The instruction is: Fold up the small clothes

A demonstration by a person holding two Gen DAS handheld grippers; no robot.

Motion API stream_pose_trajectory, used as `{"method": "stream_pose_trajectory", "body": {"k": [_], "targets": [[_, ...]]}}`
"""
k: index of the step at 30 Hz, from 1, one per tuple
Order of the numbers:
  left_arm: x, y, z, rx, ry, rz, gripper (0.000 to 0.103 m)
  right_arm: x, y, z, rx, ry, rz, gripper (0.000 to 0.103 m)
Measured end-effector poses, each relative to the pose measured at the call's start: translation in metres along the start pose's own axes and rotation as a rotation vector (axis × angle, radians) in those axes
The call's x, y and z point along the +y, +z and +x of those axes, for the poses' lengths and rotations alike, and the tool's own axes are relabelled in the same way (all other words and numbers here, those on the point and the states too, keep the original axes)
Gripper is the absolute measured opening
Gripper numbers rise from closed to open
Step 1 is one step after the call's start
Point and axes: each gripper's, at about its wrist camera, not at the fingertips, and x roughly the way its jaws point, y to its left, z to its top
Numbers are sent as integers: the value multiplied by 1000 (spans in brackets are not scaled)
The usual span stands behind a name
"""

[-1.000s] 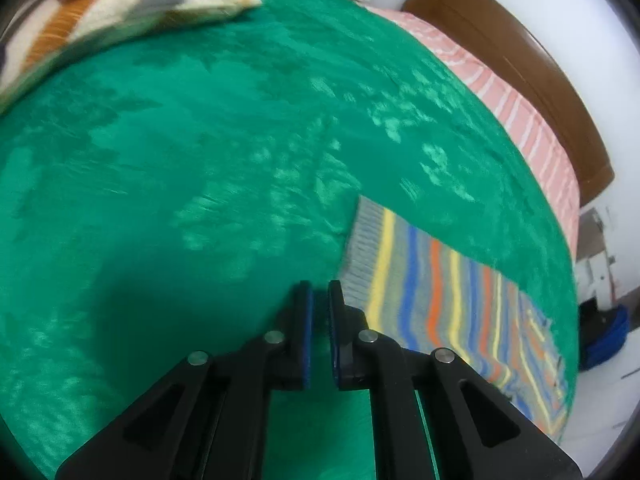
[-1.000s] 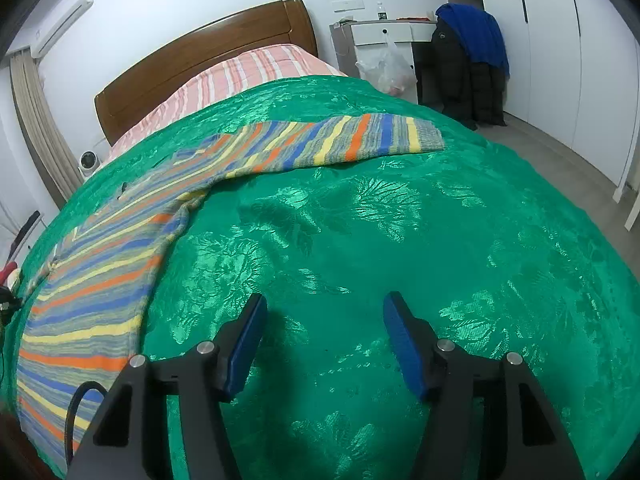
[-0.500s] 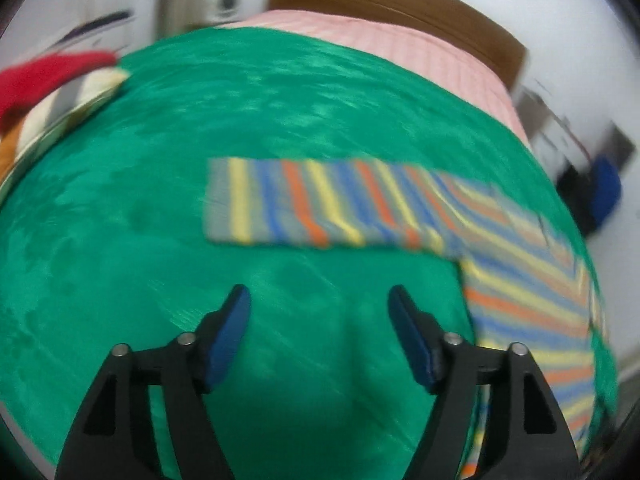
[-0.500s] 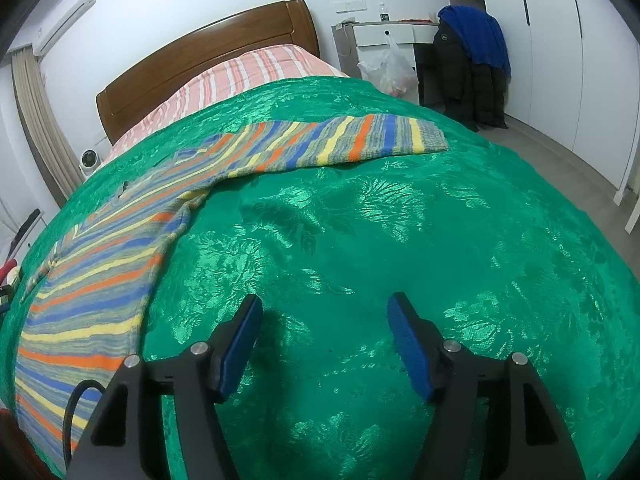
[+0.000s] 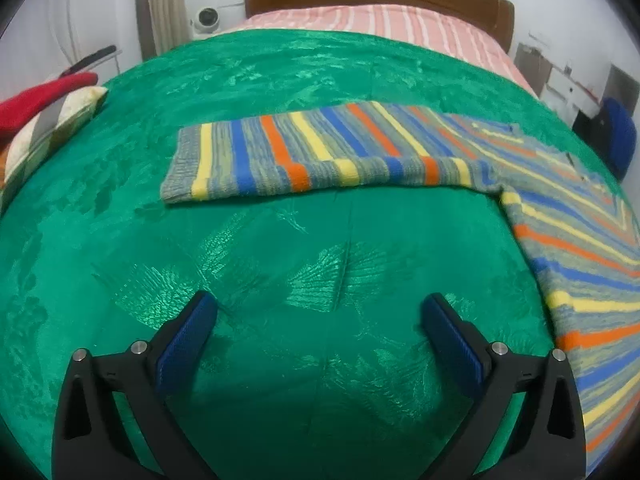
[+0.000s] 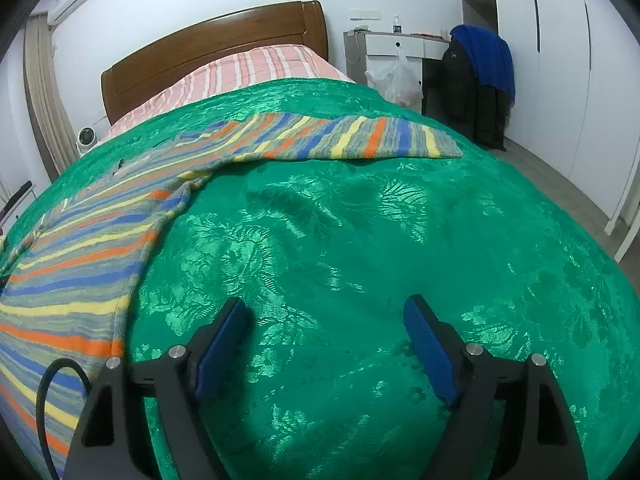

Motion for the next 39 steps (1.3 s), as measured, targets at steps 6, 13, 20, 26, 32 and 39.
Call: {"method": "stream_pose_trajectory", "body": {"k": [6, 13, 20, 26, 32, 39], "targets": [[-6, -6, 0, -13, 17, 20, 103, 3, -2, 2, -12, -9, -19, 84], [-9, -7, 1, -17, 25, 27, 103, 4, -3, 2, -20, -14, -26, 85], [-9, -6, 2, -17, 24, 27, 103, 8, -5, 3, -25, -36, -37, 86], [-8, -6, 1, -17, 24, 26, 103, 9, -4, 4, -22, -51, -42, 87], [-8, -6, 2, -17, 24, 26, 103, 11, -3, 6, -19, -68, -46, 87], [-8, -6, 2, -17, 23, 26, 103, 12, -3, 6, -21, -81, -49, 87]]}}
